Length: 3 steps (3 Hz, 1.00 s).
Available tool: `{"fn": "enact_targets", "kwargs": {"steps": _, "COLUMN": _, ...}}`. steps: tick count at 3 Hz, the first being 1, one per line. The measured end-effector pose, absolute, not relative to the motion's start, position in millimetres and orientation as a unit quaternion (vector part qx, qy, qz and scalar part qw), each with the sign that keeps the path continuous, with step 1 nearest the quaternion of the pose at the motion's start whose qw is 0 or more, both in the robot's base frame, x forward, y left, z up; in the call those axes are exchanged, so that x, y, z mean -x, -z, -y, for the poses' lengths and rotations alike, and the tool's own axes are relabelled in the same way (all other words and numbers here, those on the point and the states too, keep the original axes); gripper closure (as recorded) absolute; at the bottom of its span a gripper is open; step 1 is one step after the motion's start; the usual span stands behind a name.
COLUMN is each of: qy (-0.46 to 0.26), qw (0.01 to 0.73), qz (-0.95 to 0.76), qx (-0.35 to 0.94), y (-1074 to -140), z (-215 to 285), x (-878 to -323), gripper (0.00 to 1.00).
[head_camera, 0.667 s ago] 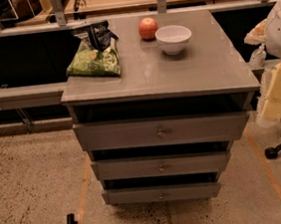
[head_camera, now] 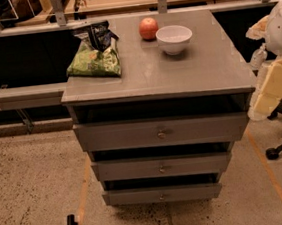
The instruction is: Move white bowl near green jalapeno chip bag
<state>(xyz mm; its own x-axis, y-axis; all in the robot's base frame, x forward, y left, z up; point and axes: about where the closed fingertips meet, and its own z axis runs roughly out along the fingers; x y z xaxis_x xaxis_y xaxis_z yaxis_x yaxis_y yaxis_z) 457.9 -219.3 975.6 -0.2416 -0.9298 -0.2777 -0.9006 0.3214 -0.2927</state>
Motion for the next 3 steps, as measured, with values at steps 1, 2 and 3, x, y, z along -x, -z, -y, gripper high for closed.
{"fn": "enact_targets", "kwargs": {"steps": 1, "qy": 0.036, "qw": 0.268, "qz": -0.786, "qx": 0.556, "y": -975, "z": 230, "x": -508, "gripper": 0.0}}
{"fn": "enact_targets", "kwargs": {"steps": 2, "qy": 0.02, "qw": 0.321, "qz": -0.783, "qx": 0.532, "y": -969, "z": 240, "x": -571, "gripper": 0.0}}
{"fn": "enact_targets", "kwargs": {"steps": 3, "qy": 0.021, "qw": 0.355, "qz": -0.79, "qx": 0.5, "y": -958, "z": 249, "x": -631, "gripper": 0.0}}
